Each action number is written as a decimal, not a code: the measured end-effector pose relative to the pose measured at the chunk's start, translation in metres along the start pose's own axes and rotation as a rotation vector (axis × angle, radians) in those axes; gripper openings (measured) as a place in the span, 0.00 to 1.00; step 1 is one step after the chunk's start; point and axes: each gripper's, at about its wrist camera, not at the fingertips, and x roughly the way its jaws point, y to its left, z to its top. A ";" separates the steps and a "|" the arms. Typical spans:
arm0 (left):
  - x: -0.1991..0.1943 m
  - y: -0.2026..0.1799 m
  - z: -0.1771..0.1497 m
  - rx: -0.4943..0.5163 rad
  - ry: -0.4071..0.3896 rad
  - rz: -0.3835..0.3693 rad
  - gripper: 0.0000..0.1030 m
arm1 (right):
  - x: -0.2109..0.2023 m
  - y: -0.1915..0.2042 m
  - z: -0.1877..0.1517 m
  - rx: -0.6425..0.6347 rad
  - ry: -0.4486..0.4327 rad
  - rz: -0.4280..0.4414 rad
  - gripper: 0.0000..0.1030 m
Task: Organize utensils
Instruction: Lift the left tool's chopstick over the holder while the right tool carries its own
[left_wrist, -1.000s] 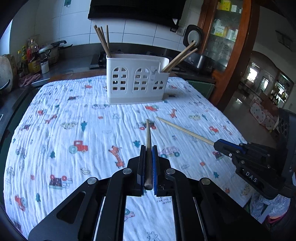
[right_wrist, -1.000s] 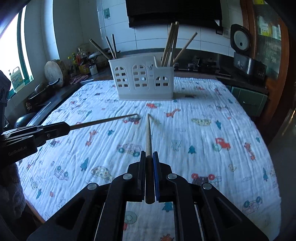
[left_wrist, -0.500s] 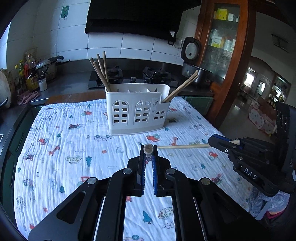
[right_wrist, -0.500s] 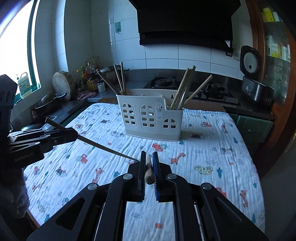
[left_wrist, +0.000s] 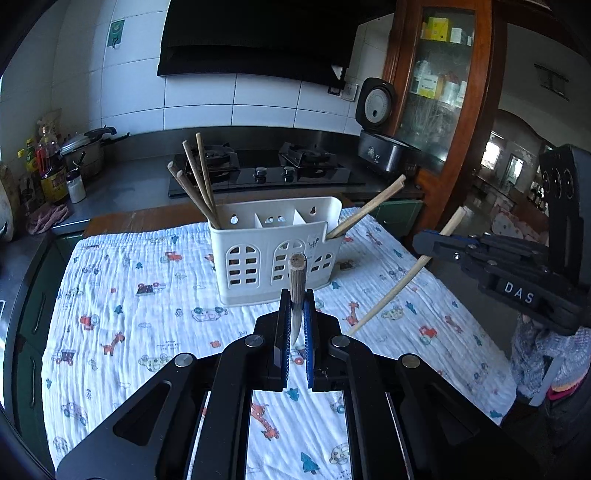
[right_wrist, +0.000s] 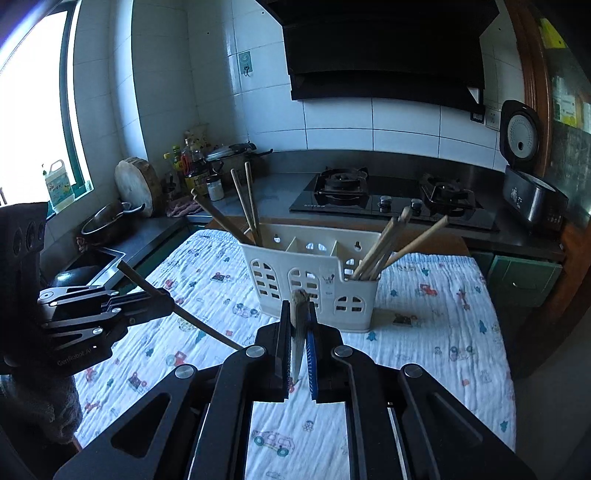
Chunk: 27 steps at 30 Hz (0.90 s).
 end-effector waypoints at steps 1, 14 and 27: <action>-0.001 0.000 0.005 0.003 -0.006 -0.001 0.05 | -0.002 -0.001 0.008 -0.002 -0.002 0.003 0.07; -0.045 0.006 0.108 0.024 -0.168 0.013 0.05 | -0.034 -0.011 0.110 -0.055 -0.077 -0.008 0.07; -0.002 0.040 0.135 -0.045 -0.139 0.092 0.05 | -0.001 -0.040 0.152 -0.019 -0.120 -0.084 0.07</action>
